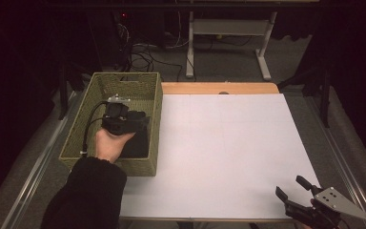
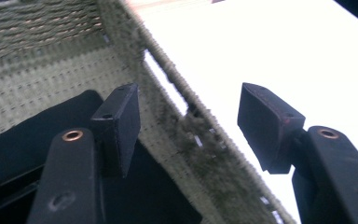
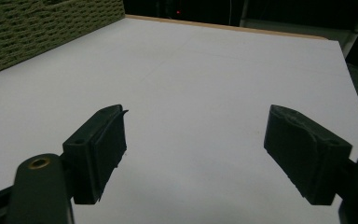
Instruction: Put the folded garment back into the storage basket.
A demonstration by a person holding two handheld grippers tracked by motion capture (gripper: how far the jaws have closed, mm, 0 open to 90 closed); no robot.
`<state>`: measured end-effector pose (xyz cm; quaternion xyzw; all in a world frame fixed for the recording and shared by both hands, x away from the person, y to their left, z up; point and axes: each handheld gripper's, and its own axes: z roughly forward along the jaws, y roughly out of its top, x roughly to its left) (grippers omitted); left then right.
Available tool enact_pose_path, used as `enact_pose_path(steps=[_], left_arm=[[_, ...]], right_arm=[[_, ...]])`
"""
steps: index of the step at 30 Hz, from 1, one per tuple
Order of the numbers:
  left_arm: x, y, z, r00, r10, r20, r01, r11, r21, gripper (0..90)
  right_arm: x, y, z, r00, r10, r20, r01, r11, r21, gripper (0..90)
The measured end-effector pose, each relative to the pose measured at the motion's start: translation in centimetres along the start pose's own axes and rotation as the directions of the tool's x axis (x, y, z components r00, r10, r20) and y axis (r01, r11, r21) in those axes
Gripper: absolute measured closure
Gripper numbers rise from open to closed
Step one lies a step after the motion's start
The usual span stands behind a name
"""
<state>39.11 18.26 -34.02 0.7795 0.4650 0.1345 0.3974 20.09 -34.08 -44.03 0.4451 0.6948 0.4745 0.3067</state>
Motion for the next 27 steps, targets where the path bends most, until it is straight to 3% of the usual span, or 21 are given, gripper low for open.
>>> enact_pose_path(steps=[18, 27], left_arm=[[-2.8, 0.7, 0.6, 0.9972, 0.048, 0.058, -0.046, 0.9985, -0.028, 36.7], [-4.5, 1.2, 1.0, 0.9952, 0.083, 0.052, -0.082, 0.9963, -0.027, 36.7]], right_arm=[[0.0, 0.0, -0.1, 1.0000, -0.003, 0.003, 0.003, 1.000, -0.002, 21.5], [0.0, 0.0, -0.1, 1.0000, -0.004, 0.003, 0.004, 1.000, -0.002, 21.4]])
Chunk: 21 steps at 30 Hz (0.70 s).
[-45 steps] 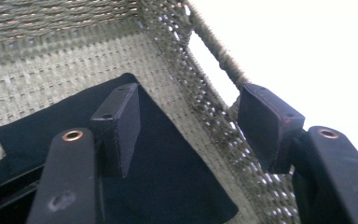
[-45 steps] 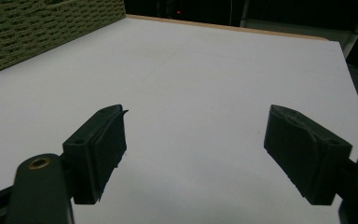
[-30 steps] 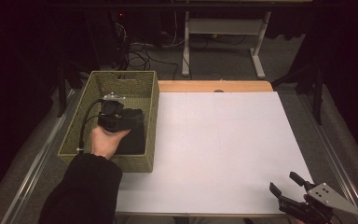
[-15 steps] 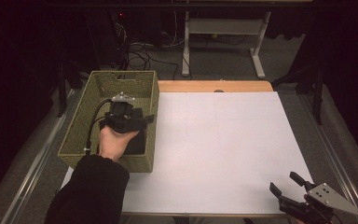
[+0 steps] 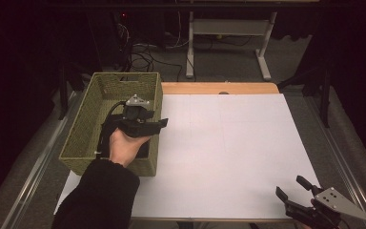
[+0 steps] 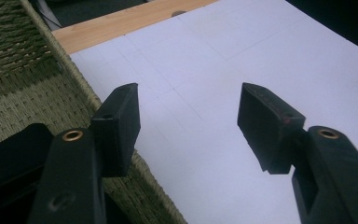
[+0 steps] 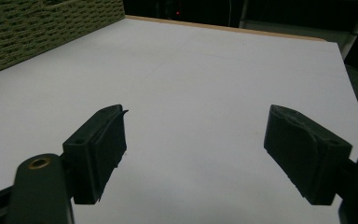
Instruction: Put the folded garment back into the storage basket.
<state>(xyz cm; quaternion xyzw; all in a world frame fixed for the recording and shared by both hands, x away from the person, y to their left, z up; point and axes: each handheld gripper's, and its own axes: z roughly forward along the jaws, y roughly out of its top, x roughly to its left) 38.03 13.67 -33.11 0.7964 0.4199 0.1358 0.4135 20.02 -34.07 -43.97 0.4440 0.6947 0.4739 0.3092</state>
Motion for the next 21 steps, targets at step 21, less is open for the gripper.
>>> enact_pose_path(steps=[21], left_arm=[[-3.9, 0.1, 1.7, 0.9972, 0.045, 0.060, -0.044, 0.9990, -0.004, 36.7]], right_arm=[[0.0, 0.0, 0.0, 1.0000, -0.002, -0.003, 0.002, 1.000, -0.002, 21.5]])
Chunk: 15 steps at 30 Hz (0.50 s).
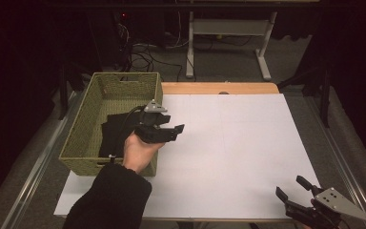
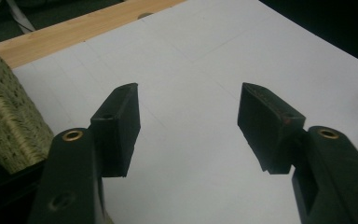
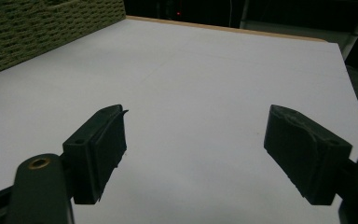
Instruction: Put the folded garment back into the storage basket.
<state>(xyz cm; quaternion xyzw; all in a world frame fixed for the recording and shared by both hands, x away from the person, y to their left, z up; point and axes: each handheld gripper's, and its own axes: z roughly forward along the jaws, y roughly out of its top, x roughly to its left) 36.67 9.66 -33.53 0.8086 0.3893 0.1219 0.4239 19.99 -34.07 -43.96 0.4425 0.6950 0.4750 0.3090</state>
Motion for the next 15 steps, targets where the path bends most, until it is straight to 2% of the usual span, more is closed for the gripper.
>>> enact_pose_path(steps=[6, 9, 15], left_arm=[[-1.1, -0.2, 0.4, 0.9999, -0.002, 0.016, 0.002, 1.0000, 0.008, 36.7], [-1.8, -0.3, 0.5, 0.9998, 0.015, 0.015, -0.015, 0.9998, 0.009, 36.6], [-2.6, -0.6, 1.1, 0.9993, 0.020, 0.032, -0.021, 0.9997, 0.015, 36.6]], right_arm=[[0.0, 0.0, 0.0, 1.0000, 0.003, -0.002, -0.003, 1.000, -0.004, 21.5], [0.0, 0.0, 0.0, 1.0000, 0.006, 0.004, -0.006, 1.000, -0.004, 21.5], [0.0, 0.0, -0.1, 1.0000, 0.002, -0.001, -0.002, 1.000, -0.005, 21.5]])
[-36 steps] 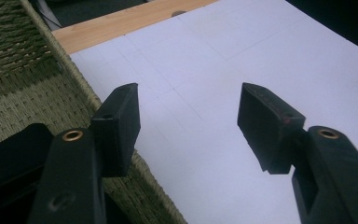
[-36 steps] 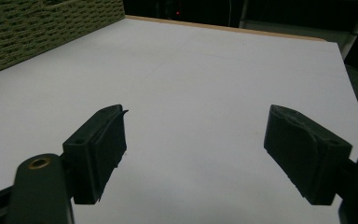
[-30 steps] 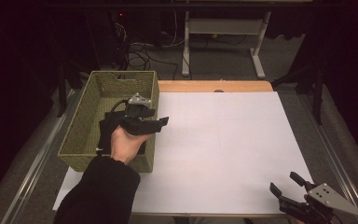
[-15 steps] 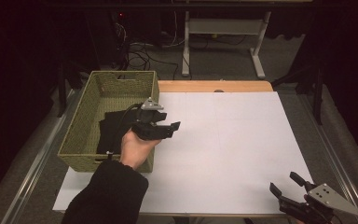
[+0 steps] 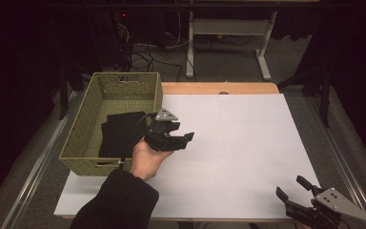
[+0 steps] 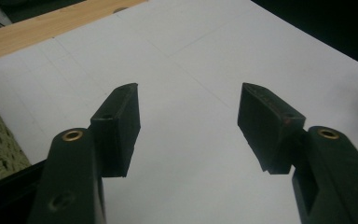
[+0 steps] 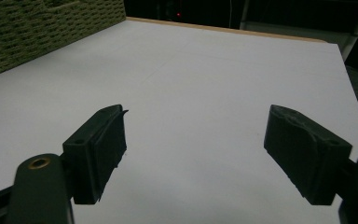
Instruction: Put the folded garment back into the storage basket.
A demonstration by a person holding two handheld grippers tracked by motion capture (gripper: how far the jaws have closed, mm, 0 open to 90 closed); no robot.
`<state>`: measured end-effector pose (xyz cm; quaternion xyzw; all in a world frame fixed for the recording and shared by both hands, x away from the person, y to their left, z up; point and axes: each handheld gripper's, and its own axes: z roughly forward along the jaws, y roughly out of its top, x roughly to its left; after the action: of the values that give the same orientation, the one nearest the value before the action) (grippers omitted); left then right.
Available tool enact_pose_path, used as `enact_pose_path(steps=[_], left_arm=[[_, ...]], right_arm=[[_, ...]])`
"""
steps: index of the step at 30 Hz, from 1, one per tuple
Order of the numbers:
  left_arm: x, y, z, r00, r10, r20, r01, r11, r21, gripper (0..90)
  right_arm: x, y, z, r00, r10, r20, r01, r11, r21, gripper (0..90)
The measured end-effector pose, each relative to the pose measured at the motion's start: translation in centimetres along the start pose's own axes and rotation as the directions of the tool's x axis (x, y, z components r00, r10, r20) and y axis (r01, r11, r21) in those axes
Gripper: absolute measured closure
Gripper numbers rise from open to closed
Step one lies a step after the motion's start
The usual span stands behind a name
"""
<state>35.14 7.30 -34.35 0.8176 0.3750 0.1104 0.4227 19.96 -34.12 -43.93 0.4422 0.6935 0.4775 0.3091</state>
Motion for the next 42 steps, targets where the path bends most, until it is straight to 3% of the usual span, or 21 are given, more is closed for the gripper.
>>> enact_pose_path(steps=[13, 24, 42], left_arm=[[-1.2, -0.6, 0.7, 0.9999, 0.011, -0.001, -0.011, 0.9999, 0.008, 36.6], [-2.3, -1.2, 1.1, 0.9994, 0.021, 0.027, -0.021, 0.9997, 0.009, 36.6], [-2.9, -2.6, 1.0, 0.9993, 0.021, 0.031, -0.022, 0.9997, 0.008, 36.6]], right_arm=[[0.0, 0.0, 0.0, 1.0000, 0.002, 0.001, -0.002, 1.000, 0.001, 21.5], [0.0, 0.0, 0.0, 1.0000, 0.001, 0.006, -0.001, 1.000, 0.000, 21.4], [0.0, 0.0, 0.0, 1.0000, 0.000, 0.003, 0.000, 1.000, 0.002, 21.5]])
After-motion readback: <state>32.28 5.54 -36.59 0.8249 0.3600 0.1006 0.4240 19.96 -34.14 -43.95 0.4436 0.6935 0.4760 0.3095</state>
